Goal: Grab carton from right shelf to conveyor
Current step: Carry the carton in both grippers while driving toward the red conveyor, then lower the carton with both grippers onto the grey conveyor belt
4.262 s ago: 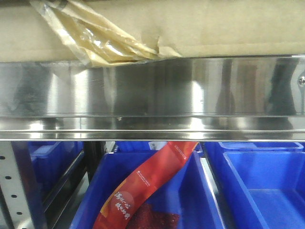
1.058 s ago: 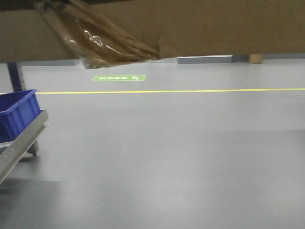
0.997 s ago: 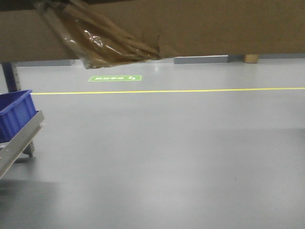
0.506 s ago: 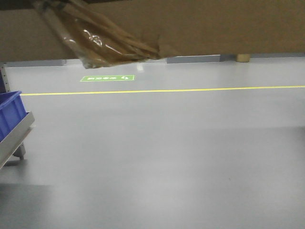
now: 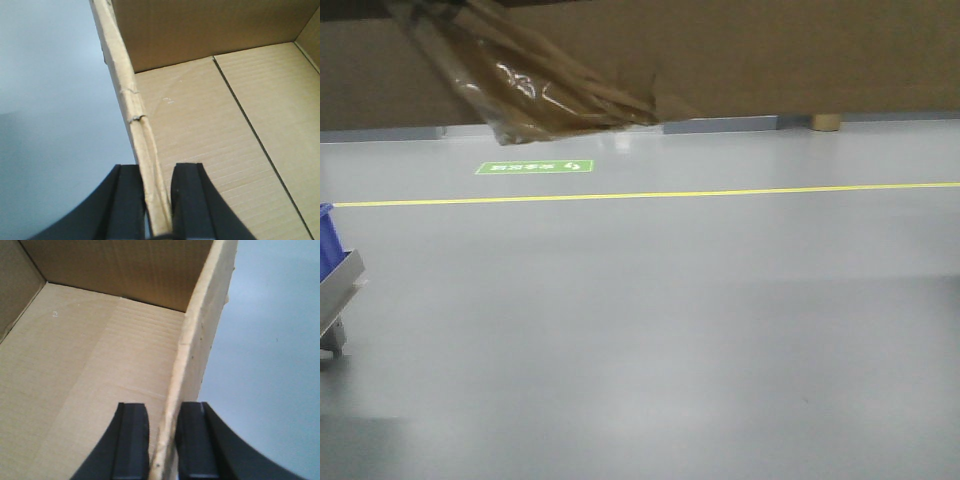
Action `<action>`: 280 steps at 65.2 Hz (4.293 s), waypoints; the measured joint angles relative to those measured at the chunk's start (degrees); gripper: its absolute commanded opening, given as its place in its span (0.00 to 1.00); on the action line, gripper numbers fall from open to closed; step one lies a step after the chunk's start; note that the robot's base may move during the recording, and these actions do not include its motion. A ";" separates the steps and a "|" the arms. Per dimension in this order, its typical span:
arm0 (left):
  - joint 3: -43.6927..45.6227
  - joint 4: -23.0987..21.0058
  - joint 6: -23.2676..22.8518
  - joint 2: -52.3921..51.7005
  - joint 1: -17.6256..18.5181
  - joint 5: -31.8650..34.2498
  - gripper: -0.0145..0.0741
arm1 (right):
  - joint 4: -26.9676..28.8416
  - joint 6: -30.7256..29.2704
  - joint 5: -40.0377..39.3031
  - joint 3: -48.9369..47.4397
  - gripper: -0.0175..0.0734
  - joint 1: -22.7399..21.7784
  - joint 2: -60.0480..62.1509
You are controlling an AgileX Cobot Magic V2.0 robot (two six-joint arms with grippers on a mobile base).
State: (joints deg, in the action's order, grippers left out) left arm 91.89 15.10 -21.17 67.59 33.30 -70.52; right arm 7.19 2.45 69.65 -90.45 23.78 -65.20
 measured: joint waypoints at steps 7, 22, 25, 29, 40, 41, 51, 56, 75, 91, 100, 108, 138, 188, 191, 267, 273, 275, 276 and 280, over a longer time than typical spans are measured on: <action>0.00 0.00 0.00 0.00 0.00 0.00 0.15 | 0.00 0.00 0.00 0.00 0.12 0.00 0.00; 0.00 0.00 0.00 0.00 0.00 0.00 0.15 | 0.00 0.00 0.00 0.00 0.12 0.00 0.00; 0.00 0.00 0.00 0.00 0.00 0.00 0.15 | 0.00 0.00 0.00 0.00 0.12 0.00 0.00; 0.00 0.00 0.00 0.00 0.00 0.00 0.15 | 0.00 0.00 0.00 0.00 0.12 0.00 0.00; 0.00 0.00 0.00 0.00 0.00 0.00 0.15 | 0.00 0.00 0.00 0.00 0.12 0.00 0.00; 0.00 0.00 0.00 0.00 0.00 0.00 0.15 | 0.00 0.00 0.00 0.00 0.12 0.00 0.00; 0.00 0.00 0.00 0.00 0.00 0.00 0.15 | 0.00 0.00 0.00 0.00 0.12 0.00 0.00; 0.00 0.00 0.00 0.00 0.00 0.00 0.15 | 0.00 0.00 0.00 0.00 0.12 0.00 0.00; 0.00 0.00 0.00 0.00 0.00 0.00 0.15 | 0.00 0.00 0.00 0.00 0.12 0.00 0.00; 0.00 0.11 0.00 0.00 0.00 0.00 0.15 | 0.00 0.00 -0.11 0.00 0.12 0.00 0.00; 0.00 0.11 0.00 0.00 0.00 0.00 0.15 | 0.00 0.00 -0.11 0.00 0.12 0.11 0.00; 0.00 0.11 0.00 0.00 0.00 0.00 0.15 | 0.00 0.00 -0.11 0.00 0.12 0.11 0.00; 0.00 0.22 0.00 0.00 0.00 0.00 0.15 | 0.00 0.00 -0.11 0.00 0.12 0.21 0.00; 0.00 0.22 0.00 0.00 0.00 0.00 0.15 | 0.00 0.00 -0.33 0.09 0.12 0.21 0.00; 0.00 0.22 0.00 0.00 0.00 0.00 0.15 | 0.00 0.00 -0.33 0.09 0.12 0.21 0.00; 0.00 13.44 0.00 0.21 0.63 2.64 0.15 | 2.27 0.00 -2.84 0.22 0.12 0.42 -0.10; 0.00 13.44 0.00 0.21 0.63 2.64 0.15 | 2.27 0.00 -2.84 0.22 0.12 0.42 -0.10; 0.00 13.44 0.00 0.21 0.63 2.64 0.15 | 2.27 0.00 -2.84 0.22 0.12 0.42 -0.10; 0.00 13.44 0.00 0.21 0.63 2.64 0.15 | 2.27 0.00 -2.84 0.22 0.12 0.42 -0.10; 0.00 13.44 0.00 0.21 0.63 2.64 0.15 | 2.27 0.00 -2.84 0.22 0.12 0.42 -0.10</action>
State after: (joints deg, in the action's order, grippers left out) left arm 91.89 28.54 -21.17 67.80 33.94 -67.89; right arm 9.46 2.45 66.81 -90.23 24.19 -65.30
